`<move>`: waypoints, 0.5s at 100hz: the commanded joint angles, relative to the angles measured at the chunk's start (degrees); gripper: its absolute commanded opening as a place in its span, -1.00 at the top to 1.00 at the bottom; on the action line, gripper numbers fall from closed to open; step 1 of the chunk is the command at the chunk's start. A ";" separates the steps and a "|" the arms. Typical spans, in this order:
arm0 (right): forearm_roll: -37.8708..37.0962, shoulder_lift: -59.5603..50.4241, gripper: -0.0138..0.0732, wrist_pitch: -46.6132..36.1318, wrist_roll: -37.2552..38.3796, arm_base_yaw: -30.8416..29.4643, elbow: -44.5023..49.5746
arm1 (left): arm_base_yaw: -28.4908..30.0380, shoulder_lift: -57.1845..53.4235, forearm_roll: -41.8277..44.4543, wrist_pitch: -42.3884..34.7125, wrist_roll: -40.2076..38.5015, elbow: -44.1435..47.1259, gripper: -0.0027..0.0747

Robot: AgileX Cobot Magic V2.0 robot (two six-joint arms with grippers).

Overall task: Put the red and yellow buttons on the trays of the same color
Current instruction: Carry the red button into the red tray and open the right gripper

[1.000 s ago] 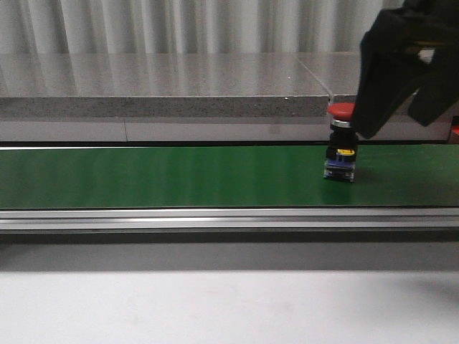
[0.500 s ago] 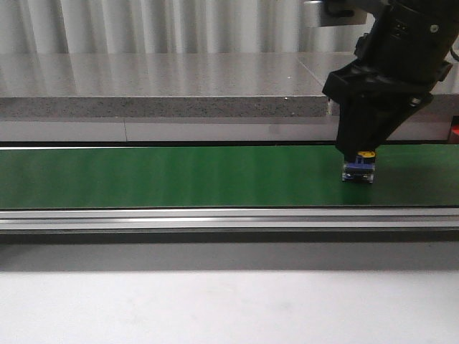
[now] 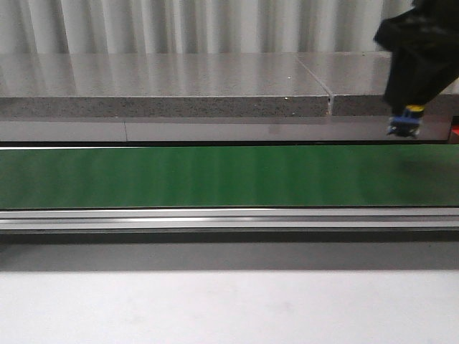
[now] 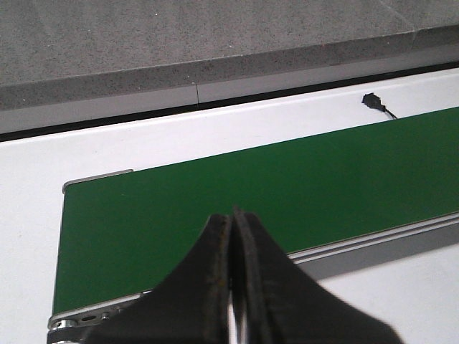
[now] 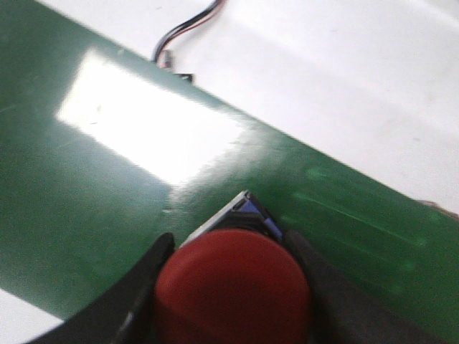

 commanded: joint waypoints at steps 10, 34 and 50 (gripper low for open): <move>0.29 -6.34 0.55 -2.02 0.57 -9.76 -1.89 | -0.40 0.31 -0.84 -4.31 0.08 -1.65 0.98; 0.24 -6.92 0.55 -2.27 7.00 -24.65 -1.89 | -0.40 0.31 -0.84 -4.31 0.08 -1.65 0.98; 0.24 -6.66 0.55 -3.28 10.15 -32.62 -1.89 | -0.40 0.31 -0.84 -4.31 0.08 -1.65 0.98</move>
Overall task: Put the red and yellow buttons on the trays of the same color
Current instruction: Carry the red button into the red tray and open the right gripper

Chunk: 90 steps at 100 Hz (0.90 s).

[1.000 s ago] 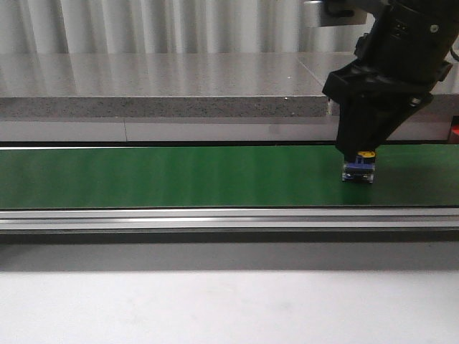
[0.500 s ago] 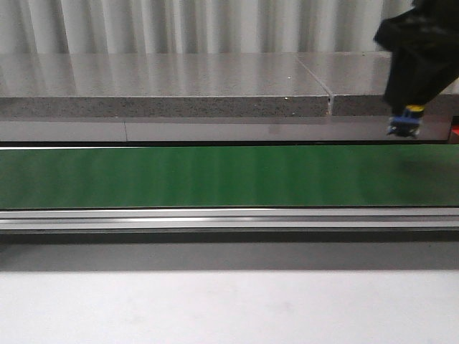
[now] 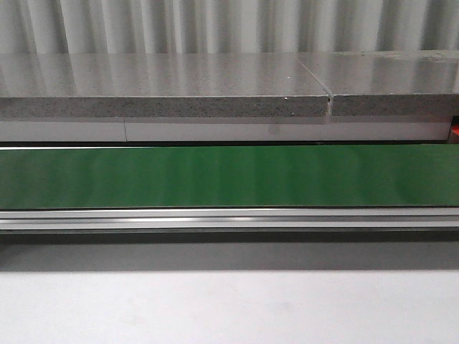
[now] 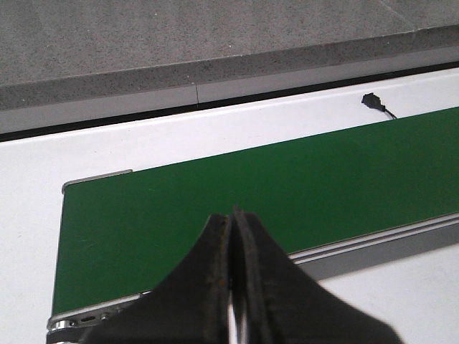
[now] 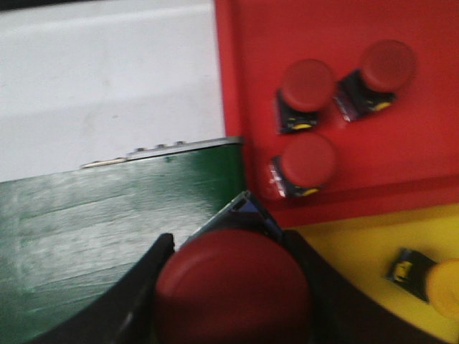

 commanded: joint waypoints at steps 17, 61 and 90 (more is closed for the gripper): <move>0.24 -0.18 0.55 -4.61 5.50 -10.27 -1.89 | -0.40 0.31 -0.84 -4.31 0.08 -1.65 0.98; 2.27 10.84 0.55 -8.00 7.46 -13.36 -5.18 | -0.40 0.31 -0.84 -4.31 0.08 -1.65 0.98; 3.61 19.45 0.55 -10.04 7.46 -13.36 -11.49 | -0.40 0.31 -0.84 -4.31 0.08 -1.65 0.98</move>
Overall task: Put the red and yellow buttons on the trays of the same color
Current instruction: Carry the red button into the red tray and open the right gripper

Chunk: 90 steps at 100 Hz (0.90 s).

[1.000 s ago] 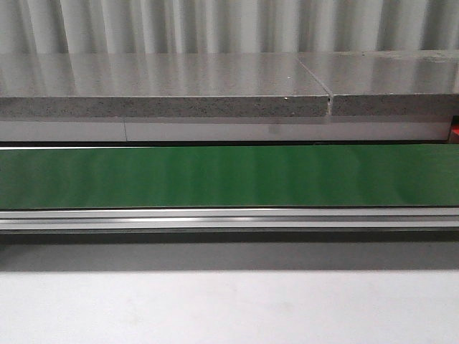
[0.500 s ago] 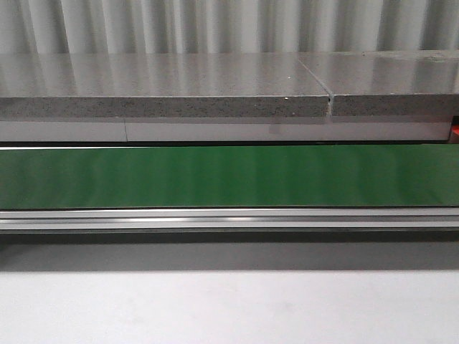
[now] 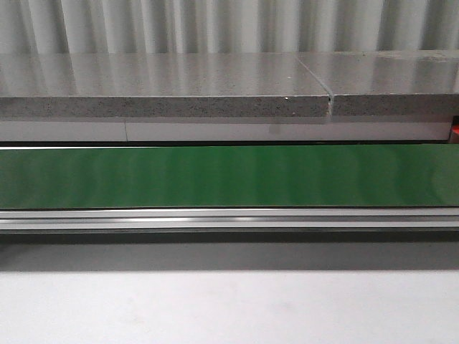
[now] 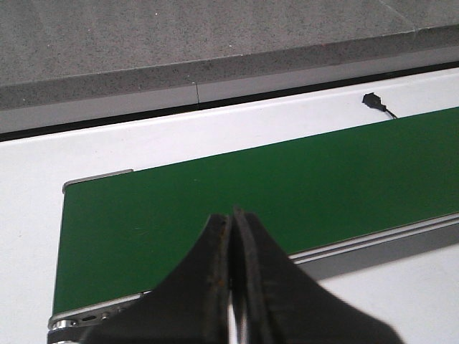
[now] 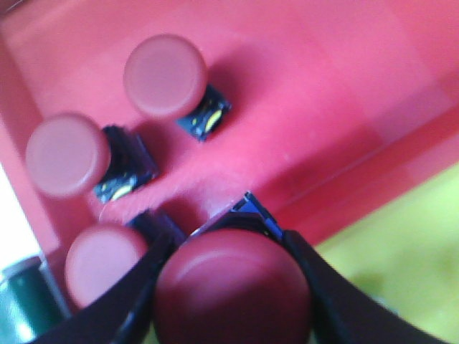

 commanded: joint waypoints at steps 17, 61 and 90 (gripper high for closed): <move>1.58 3.96 0.55 -3.85 0.08 -0.24 -5.30 | -0.40 0.31 -0.84 -4.31 0.08 -1.65 0.98; 3.81 5.87 -0.33 -6.56 0.08 -0.06 -5.30 | -0.40 0.31 -0.84 -4.31 0.08 -1.65 0.98; 3.81 3.66 -0.58 -5.95 0.08 -0.14 -5.30 | -0.40 0.31 -0.84 -4.31 0.08 -1.65 0.98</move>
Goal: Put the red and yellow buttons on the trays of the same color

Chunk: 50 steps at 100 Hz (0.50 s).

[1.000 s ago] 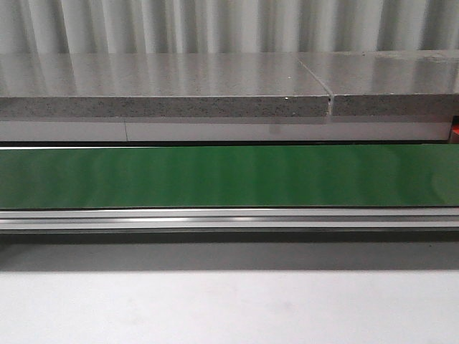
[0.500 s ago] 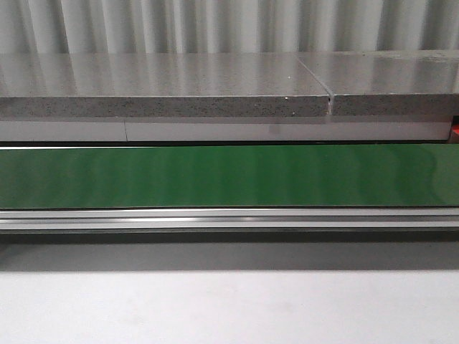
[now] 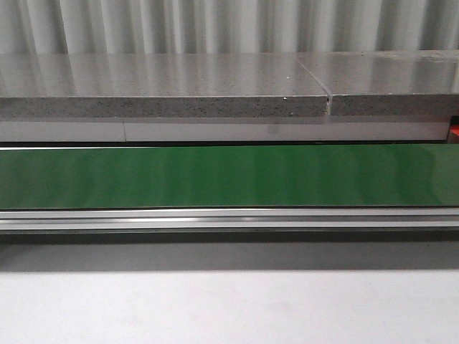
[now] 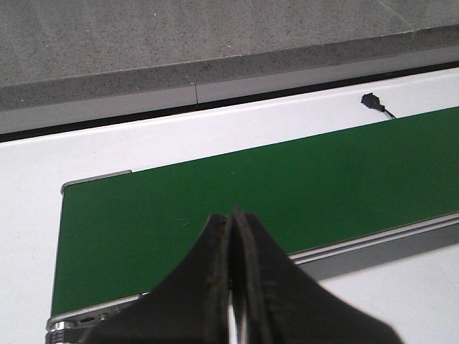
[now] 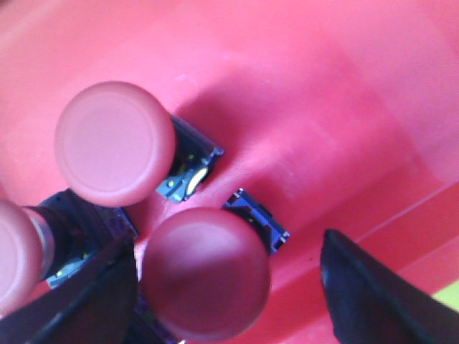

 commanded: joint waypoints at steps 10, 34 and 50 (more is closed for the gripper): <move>0.19 -7.80 -0.58 -1.84 -1.45 -0.04 -1.75 | -0.40 0.31 -0.84 -4.31 -0.04 -1.65 0.98; -0.13 -15.67 -0.29 -1.78 -5.52 2.69 -1.75 | -0.40 0.31 -0.84 -4.31 -0.04 -1.65 0.98; -0.13 -20.60 0.26 -1.25 -6.63 6.55 -1.75 | -0.40 0.31 -0.84 -4.31 -0.04 -1.65 0.98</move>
